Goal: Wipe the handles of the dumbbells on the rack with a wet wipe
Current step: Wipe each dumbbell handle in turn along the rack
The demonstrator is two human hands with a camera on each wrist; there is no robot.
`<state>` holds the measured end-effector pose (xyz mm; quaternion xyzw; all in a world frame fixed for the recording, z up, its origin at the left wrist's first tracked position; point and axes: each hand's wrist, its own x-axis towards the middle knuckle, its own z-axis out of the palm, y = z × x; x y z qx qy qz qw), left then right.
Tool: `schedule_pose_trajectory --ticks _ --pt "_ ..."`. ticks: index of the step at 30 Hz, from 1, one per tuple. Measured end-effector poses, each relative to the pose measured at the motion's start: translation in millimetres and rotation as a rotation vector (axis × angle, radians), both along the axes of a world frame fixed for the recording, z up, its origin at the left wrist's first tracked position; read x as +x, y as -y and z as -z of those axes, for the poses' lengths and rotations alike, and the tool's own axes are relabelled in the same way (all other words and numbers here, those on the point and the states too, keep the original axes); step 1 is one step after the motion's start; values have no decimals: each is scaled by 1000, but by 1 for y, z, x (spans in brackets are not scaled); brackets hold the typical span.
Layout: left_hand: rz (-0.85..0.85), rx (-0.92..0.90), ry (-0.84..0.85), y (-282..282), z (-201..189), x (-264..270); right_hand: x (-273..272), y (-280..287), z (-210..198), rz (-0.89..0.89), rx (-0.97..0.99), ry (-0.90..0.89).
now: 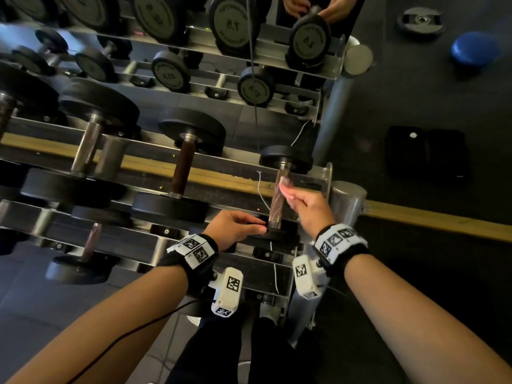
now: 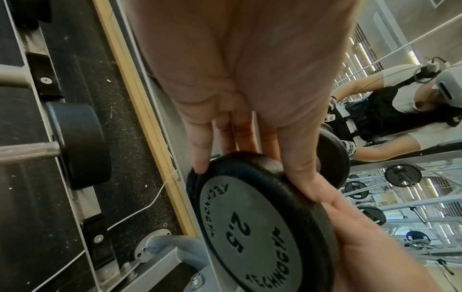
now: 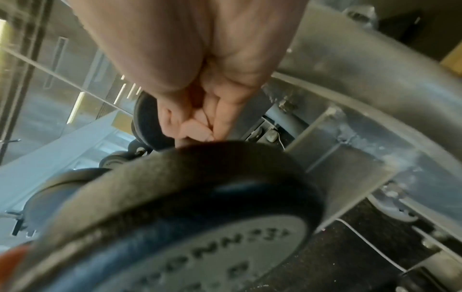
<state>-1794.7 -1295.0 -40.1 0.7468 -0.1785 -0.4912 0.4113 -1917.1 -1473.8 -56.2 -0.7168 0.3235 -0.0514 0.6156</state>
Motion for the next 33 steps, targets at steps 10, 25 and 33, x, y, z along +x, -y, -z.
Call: schedule_pose_trajectory --ticks 10,25,33 --pt "30 19 -18 1 -2 4 -15 19 -29 -104 -7 -72" --pt "41 -5 63 -1 -3 -2 -33 -8 -17 -343 -221 -195" --pt "208 -70 60 -12 2 8 8 29 -22 171 -213 -94"
